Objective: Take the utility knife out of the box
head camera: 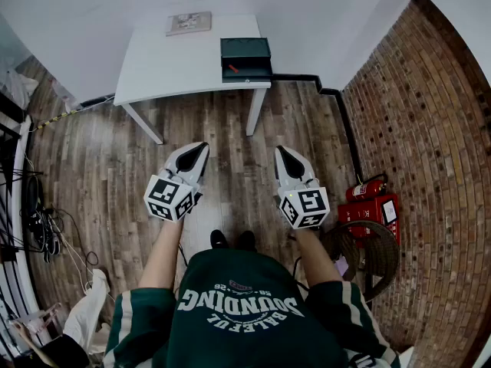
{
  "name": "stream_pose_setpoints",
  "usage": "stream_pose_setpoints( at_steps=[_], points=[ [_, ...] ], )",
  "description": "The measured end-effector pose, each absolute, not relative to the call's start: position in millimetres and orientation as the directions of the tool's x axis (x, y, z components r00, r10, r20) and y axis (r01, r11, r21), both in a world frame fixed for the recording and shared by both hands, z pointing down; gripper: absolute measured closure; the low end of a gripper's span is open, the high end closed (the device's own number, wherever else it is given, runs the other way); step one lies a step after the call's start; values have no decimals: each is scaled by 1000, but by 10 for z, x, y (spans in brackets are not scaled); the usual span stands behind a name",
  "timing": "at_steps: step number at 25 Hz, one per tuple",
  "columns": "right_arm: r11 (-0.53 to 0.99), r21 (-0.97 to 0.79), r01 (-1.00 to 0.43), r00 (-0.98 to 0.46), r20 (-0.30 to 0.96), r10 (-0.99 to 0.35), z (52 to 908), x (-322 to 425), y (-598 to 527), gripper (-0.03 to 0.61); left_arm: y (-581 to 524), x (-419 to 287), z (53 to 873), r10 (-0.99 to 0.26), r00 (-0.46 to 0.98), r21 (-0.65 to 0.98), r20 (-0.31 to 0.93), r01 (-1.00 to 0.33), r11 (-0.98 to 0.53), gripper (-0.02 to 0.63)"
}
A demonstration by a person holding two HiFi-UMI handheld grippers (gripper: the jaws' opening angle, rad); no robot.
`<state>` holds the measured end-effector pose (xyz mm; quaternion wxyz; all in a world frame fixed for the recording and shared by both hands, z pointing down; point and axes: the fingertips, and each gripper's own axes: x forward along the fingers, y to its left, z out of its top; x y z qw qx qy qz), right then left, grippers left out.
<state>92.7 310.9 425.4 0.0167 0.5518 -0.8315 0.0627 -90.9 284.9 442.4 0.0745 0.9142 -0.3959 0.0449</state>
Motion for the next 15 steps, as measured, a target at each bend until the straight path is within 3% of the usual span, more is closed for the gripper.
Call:
stream_pose_setpoints(
  at_steps=[15],
  points=[
    [400, -112, -910, -413, 133, -901, 4397, 963, 3056, 577, 2844, -853, 4544, -728, 667, 121, 158, -745, -656, 563]
  ],
)
